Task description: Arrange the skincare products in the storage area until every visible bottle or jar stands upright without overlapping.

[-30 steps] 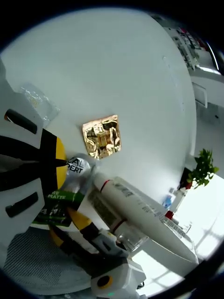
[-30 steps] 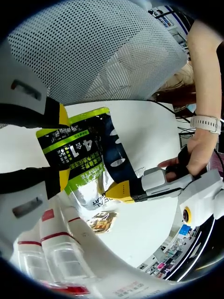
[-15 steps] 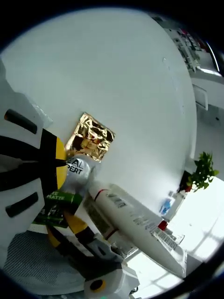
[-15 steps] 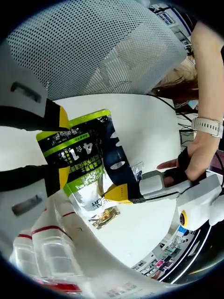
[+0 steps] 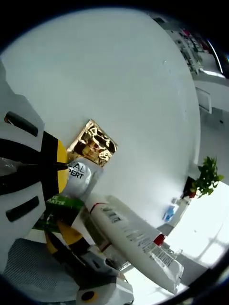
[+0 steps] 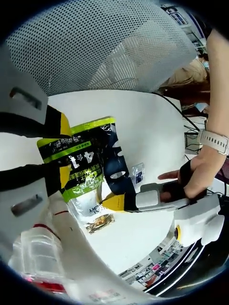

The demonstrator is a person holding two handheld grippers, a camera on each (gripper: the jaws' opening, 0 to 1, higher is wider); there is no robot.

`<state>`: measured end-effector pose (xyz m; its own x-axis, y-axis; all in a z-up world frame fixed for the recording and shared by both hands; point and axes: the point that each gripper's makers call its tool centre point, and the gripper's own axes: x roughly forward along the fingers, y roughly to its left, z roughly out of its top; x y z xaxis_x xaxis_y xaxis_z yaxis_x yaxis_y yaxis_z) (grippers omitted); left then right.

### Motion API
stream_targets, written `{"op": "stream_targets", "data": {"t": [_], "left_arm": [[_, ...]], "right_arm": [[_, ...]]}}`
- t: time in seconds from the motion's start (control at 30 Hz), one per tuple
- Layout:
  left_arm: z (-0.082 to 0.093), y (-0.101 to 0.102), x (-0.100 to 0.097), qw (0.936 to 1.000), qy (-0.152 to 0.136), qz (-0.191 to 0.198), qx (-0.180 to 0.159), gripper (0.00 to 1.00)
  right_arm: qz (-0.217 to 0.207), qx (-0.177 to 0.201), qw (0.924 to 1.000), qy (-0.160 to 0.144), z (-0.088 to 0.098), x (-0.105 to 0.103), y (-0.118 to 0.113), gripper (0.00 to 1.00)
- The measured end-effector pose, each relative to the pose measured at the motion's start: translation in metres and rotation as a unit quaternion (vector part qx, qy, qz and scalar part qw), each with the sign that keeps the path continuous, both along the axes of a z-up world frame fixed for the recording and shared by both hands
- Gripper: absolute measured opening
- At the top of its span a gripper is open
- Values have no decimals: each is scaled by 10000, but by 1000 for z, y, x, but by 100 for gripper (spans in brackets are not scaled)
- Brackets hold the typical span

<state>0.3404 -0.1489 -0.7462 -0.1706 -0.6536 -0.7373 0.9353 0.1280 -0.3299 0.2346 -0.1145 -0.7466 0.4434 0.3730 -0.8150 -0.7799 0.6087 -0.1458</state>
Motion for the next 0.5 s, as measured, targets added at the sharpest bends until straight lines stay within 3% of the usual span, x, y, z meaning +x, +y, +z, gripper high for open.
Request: {"op": "stream_targets", "data": {"t": [0.5], "left_arm": [[1, -7, 11, 9996, -253, 18, -138, 0]], "right_arm": [[-32, -43, 10000, -11, 0, 8, 0, 17]]}}
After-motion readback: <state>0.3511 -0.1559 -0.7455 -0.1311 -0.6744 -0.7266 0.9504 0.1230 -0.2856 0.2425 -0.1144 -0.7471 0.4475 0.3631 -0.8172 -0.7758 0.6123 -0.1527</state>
